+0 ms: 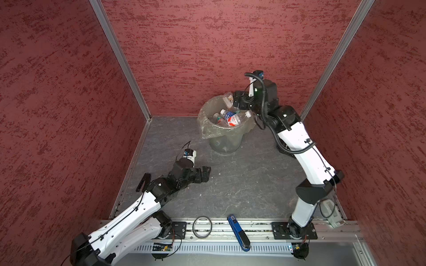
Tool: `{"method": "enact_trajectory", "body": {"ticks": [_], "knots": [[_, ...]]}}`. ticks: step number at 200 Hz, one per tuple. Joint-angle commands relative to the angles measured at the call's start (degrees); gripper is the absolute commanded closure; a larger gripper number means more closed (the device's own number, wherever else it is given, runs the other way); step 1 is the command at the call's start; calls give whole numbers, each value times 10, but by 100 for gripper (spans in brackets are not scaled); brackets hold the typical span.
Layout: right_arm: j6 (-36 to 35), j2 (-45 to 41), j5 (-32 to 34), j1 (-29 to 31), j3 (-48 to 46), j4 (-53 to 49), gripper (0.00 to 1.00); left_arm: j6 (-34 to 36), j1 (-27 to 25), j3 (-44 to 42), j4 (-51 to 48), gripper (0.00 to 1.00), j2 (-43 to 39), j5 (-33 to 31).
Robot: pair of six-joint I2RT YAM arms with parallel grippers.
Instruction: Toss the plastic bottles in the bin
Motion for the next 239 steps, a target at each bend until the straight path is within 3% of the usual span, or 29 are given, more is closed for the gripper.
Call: {"method": "enact_trajectory", "body": {"ticks": [1, 20, 71, 115, 163, 209, 239], "knots": [[1, -34, 10, 1, -18, 8, 4, 2, 0, 2, 18, 0, 4, 1], [10, -64, 18, 1, -71, 2, 4, 5, 1, 9, 17, 0, 11, -3], [30, -277, 40, 0, -428, 111, 3, 26, 22, 40, 4, 0, 25, -10], [54, -378, 62, 0, -607, 93, 1, 32, 57, 57, 11, 0, 45, 1], [76, -445, 80, -11, -715, 71, 1, 26, 108, 58, 33, 1, 60, 27], [91, -478, 78, -39, -774, 75, 1, 8, 202, 46, 47, 1, 49, 77], [93, -480, 73, -68, -794, 85, 1, 0, 245, 37, 48, 1, 22, 75]]}}
